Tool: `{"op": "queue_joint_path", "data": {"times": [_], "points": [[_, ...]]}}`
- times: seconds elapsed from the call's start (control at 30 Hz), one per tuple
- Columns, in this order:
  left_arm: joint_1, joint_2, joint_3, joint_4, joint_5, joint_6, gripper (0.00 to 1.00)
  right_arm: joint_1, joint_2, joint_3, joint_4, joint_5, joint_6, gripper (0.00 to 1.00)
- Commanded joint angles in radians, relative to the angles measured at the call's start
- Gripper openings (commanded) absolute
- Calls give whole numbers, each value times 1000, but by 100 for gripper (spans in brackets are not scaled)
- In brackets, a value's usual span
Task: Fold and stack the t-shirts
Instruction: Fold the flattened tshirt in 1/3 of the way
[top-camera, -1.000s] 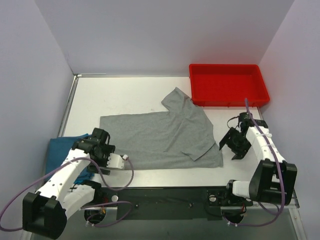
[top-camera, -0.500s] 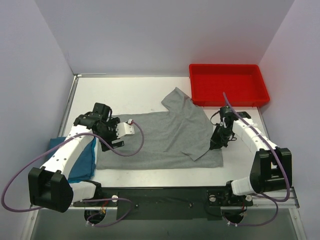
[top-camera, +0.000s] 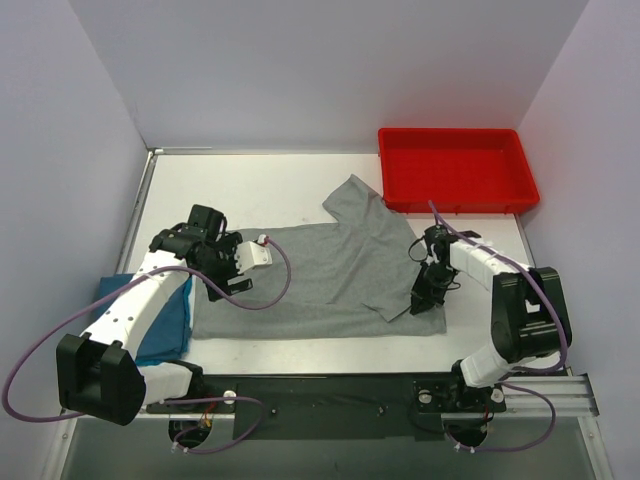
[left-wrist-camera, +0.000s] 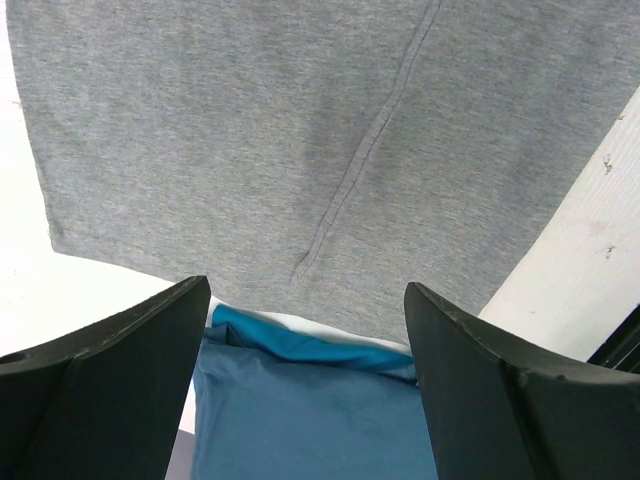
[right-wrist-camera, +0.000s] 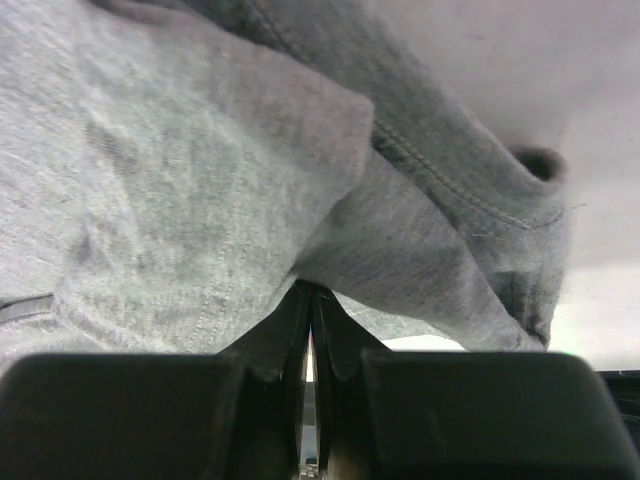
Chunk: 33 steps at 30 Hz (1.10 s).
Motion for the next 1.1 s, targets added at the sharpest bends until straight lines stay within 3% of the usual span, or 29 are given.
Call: {"op": "queue_joint_path", "data": {"times": [0.0,0.23,0.63,0.83,1.0,1.07], "points": [[-6,-16,10,35,7,7,89,20,19,38,-11,9,22,0],[-6,-19,0,33,-6,16,89,38,10,86,-38,23,15,0],[-4,-33,-19,52,-32,45,89,93,214,325,-55,-3,-23,0],[-18,-13,46,32,49,28,89,32,104,310,-117,78,-66,0],[-180,61,139,41,160,-2,81,-100,53,301,-153,110,-199,0],[-266,119,190,70,200,-18,74,-129,52,293,-141,115,-234,16]]}}
